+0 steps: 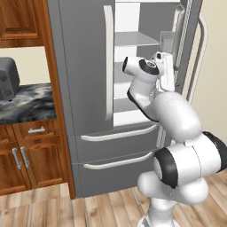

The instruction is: Move the hot dog bun to the plate on the dining table and place the condiment next to that plate. Then navigate to the fridge and take the sausage and place it on the plate as well.

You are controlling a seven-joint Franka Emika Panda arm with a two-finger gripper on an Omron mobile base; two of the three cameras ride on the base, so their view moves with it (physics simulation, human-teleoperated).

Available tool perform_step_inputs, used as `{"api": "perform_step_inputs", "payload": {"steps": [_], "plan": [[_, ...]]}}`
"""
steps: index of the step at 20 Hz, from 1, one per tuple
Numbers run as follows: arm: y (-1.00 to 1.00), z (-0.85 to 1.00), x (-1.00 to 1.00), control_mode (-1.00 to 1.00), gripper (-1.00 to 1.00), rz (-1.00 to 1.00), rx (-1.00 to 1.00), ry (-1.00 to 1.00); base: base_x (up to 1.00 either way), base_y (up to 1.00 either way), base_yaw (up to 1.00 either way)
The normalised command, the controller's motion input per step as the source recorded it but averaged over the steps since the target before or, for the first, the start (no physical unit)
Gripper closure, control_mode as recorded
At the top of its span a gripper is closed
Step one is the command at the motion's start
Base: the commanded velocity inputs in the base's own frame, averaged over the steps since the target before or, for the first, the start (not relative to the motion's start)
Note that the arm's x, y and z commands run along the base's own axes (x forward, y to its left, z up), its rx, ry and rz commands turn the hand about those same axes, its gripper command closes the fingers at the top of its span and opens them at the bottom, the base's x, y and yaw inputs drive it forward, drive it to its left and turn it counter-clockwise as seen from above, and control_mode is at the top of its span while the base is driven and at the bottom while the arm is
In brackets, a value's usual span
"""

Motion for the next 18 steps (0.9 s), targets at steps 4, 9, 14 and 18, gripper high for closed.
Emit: {"api": "perform_step_inputs", "payload": {"steps": [4,9,14,18], "plan": [[-1.00,0.00,-0.44,-1.00,-1.00,-0.19,0.00,0.15,0.00,0.00,0.00],[-0.98,-0.04,-0.13,-1.00,-1.00,-0.17,0.00,0.14,0.00,0.00,0.00],[-0.19,-0.13,-0.77,-1.00,-1.00,-0.03,0.05,-0.15,0.00,0.00,0.00],[0.41,0.00,-1.00,-1.00,-1.00,0.03,0.17,-0.18,0.00,0.00,0.00]]}}
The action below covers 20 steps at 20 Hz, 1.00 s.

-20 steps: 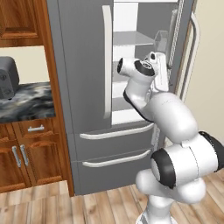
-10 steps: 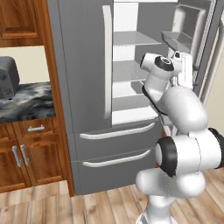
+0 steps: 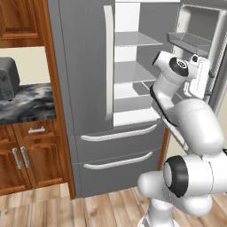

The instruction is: Move the hot dog bun to the plate on the dining table and place the condiment next to that plate. Then navigate to the fridge and take the sausage and place it on the plate as well.

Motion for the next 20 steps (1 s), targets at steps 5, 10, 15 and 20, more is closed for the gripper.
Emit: {"api": "perform_step_inputs", "payload": {"steps": [5,10,15,20], "plan": [[0.96,-0.02,-0.96,-1.00,-1.00,0.17,0.34,-0.08,0.00,0.00,0.00],[1.00,-0.06,-0.24,-1.00,-1.00,0.27,0.48,-0.20,0.00,0.00,0.00],[1.00,0.00,0.17,-1.00,-1.00,0.22,0.56,-0.33,0.00,0.00,0.00],[1.00,0.00,0.70,-1.00,-1.00,0.03,0.58,-0.37,0.00,0.00,0.00]]}}
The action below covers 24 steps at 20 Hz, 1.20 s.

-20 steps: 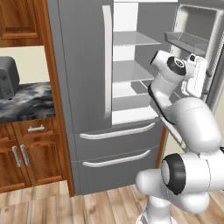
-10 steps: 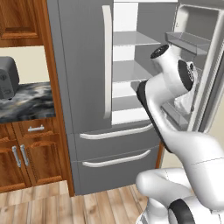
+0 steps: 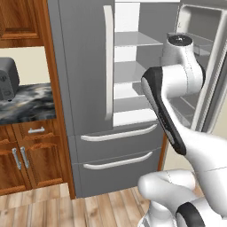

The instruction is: Move the hot dog bun to the plate on the dining table and place the condiment next to that plate. Then navigate to the fridge and take the sausage and place it on the plate as well.

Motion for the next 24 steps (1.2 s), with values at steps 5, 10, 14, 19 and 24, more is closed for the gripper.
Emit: {"api": "perform_step_inputs", "payload": {"steps": [5,10,14,19,24], "plan": [[0.94,0.00,1.00,-1.00,-1.00,-0.11,0.49,-0.36,0.00,0.00,0.00],[0.50,0.13,0.84,-1.00,-1.00,-0.23,0.30,-0.29,0.00,0.00,0.00],[-0.02,0.31,0.89,-1.00,-1.00,-0.28,0.03,0.02,0.00,0.00,0.00],[0.17,0.71,0.80,-1.00,-1.00,-0.18,0.00,0.12,0.00,0.00,0.00],[0.13,0.44,0.70,-1.00,-1.00,-0.14,0.00,0.14,0.00,0.00,0.00]]}}
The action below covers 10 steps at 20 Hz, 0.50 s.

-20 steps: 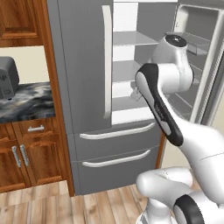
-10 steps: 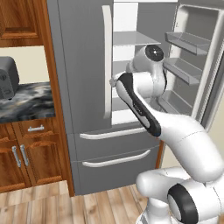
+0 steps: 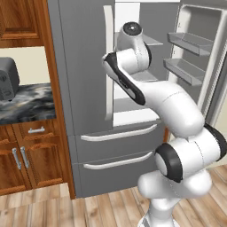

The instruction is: Move the hot dog bun to the plate on the dining table and place the condiment next to that plate. Then navigate to the fridge and take the sausage and place it on the plate as well.

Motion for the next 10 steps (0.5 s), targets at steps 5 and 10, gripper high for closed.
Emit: {"api": "perform_step_inputs", "payload": {"steps": [5,10], "plan": [[0.02,-0.14,0.60,-1.00,-1.00,-0.11,0.03,0.02,0.00,0.00,0.00],[-0.02,-0.32,0.53,-1.00,-1.00,-0.03,0.08,0.02,0.00,0.00,0.00]]}}
